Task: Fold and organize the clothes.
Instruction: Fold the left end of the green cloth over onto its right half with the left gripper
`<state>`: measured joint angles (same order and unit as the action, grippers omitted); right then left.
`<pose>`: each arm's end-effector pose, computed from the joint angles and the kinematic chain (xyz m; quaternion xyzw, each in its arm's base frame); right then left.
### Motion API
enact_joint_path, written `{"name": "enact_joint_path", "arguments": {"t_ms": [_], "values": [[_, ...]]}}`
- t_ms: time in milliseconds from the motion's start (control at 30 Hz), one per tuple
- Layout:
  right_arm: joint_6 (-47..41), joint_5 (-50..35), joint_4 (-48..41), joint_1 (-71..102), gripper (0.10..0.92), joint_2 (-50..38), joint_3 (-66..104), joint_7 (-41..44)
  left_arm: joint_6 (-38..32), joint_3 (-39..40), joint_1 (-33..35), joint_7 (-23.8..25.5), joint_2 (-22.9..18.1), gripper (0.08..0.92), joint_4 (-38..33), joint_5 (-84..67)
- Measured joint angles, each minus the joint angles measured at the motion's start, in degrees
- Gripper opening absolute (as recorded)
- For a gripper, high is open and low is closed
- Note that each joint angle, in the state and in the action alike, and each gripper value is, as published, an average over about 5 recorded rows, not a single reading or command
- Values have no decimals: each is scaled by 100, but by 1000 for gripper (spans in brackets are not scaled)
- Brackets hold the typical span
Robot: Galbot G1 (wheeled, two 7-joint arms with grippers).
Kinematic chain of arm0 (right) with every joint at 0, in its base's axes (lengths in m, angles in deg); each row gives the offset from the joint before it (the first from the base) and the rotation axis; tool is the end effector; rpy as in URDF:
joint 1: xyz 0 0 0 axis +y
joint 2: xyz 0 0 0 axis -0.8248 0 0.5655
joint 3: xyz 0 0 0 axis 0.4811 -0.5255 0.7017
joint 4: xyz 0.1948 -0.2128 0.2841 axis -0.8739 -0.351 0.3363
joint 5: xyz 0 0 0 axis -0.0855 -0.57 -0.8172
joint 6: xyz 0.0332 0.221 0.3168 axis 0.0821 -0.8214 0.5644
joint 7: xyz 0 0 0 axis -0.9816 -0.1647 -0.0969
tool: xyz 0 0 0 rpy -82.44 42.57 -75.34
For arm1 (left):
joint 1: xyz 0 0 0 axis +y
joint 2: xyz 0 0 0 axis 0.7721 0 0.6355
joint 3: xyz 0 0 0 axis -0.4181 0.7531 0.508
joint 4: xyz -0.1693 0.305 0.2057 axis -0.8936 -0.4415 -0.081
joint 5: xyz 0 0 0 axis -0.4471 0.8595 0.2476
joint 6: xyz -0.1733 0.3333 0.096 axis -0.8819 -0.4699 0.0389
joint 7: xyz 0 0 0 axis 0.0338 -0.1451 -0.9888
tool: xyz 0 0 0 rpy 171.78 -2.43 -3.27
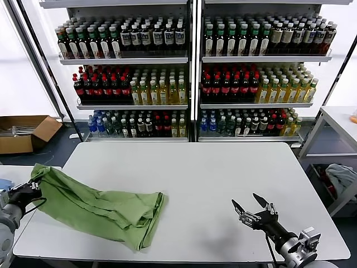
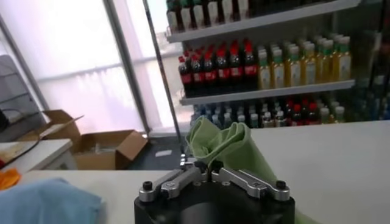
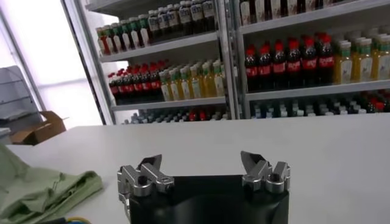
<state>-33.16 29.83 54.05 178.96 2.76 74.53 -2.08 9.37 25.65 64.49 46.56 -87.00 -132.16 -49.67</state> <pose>0.1866 -0.1291 -0.2822 0.1866 -0.9703 -0.0627 0.1407 0.2599 0.2586 -0.2067 0.0893 -0.9735 -0.0775 0.1955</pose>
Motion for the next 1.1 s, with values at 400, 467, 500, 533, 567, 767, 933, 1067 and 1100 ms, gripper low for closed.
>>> {"name": "enact_joint_path", "arguments": {"t_ms": [400,467,500,533,567,767,933,1067,1100], "values": [[11,93,43,112,823,45,-42,9,71,1106,-86,-204,-397,94,-1124,167],[12,103,59,135,823,47,-43,8,77,1330,-86,-226,-488,94,-1228,220],[12,108,66,145,823,49,-44,8,79,1443,-90,-237,-535,94,-1268,249],[12,113,72,154,823,52,-46,8,81,1553,-97,-248,-583,94,-1299,278],[13,119,76,160,823,57,-51,10,82,1664,-108,-262,-632,94,-1325,304],[32,174,57,198,823,116,-98,22,86,2319,-245,-326,-998,94,-1341,464],[33,204,56,198,823,133,-117,19,95,2849,-366,-300,-1407,143,-1186,653],[32,204,56,166,823,123,-112,11,97,3198,-405,-195,-1702,249,-1009,867],[32,204,55,161,823,121,-109,11,98,3270,-404,-162,-1762,275,-969,924]]}}
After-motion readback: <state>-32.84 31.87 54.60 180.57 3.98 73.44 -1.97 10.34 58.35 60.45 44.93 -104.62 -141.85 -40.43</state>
